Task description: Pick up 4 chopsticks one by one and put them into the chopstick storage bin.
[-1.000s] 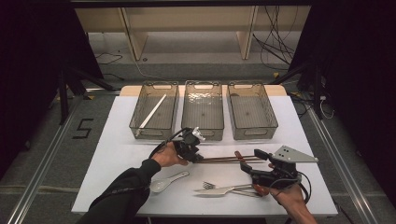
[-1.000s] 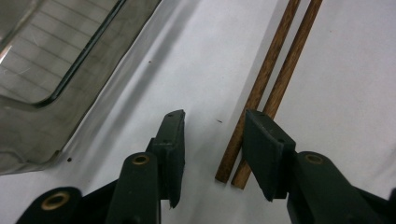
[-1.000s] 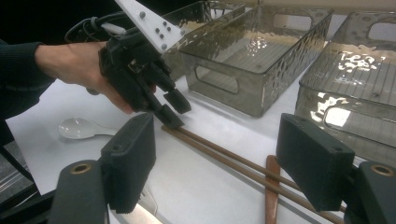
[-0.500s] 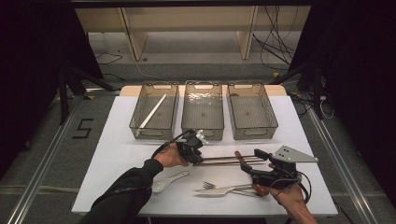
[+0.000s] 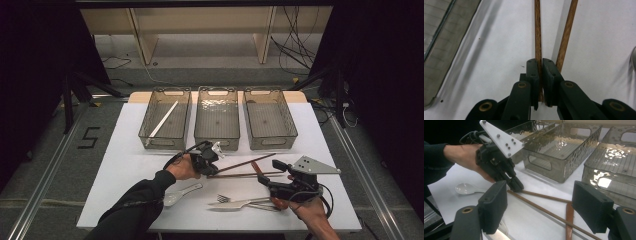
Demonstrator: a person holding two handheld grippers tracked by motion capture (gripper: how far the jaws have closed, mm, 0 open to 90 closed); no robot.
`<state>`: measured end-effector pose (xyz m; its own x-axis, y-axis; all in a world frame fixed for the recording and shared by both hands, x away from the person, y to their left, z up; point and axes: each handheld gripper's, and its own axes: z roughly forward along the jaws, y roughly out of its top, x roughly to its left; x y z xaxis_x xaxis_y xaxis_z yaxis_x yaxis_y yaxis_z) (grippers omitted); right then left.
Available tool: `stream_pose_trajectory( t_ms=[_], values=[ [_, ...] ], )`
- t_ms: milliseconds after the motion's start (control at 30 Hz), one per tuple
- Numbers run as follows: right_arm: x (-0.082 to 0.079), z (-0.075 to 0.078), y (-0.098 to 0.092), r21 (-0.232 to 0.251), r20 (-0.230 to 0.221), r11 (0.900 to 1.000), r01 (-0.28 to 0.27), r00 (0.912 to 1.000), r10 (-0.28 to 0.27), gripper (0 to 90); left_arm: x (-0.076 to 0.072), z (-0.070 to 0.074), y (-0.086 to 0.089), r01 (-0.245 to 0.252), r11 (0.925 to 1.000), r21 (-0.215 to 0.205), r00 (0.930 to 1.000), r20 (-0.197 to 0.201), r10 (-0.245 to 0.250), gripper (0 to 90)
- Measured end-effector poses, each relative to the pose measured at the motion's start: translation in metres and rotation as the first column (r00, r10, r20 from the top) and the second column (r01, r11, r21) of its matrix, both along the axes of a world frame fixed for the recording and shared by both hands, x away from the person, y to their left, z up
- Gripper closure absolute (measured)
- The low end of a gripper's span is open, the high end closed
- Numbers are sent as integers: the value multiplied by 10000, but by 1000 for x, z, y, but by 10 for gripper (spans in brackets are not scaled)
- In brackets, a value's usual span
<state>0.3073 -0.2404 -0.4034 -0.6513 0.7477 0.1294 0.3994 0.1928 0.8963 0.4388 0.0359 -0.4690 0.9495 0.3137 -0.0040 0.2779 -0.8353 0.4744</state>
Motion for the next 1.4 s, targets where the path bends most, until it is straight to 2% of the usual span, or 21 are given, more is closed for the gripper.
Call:
stream_pose_trajectory(
  t_ms=[300, 500, 700, 1000, 1233, 1400],
  values=[
    [0, 0, 0, -1, 10, 10000, -9, 10000, 9, 293, 0, 0, -3, -177, 9997, 153, 9998, 2, 177, 819],
    [0, 0, 0, -13, 28, 10000, -11, 10000, 11, 294, -3, 2, -7, -257, 9988, 412, 9995, 216, 249, 839],
    [0, 1, 0, 4, 33, 10000, -7, 10000, 7, 293, -3, 3, -5, -464, 9981, 416, 9988, 189, 457, 841],
    [0, 1, 0, 5, 44, 10000, -7, 10000, 7, 294, -4, 16, 1, -451, 9990, 43, 9990, -15, 451, 841],
    [0, 1, 0, 6, 31, 10000, 1, 10000, -1, 294, -11, 28, 9, -411, 9991, -48, 9991, 125, 411, 841],
    [0, 0, 0, -8, 22, 10000, -2, 10000, 3, 294, -16, 38, 18, -441, 9986, -297, 9988, 204, 447, 841]
  ],
)
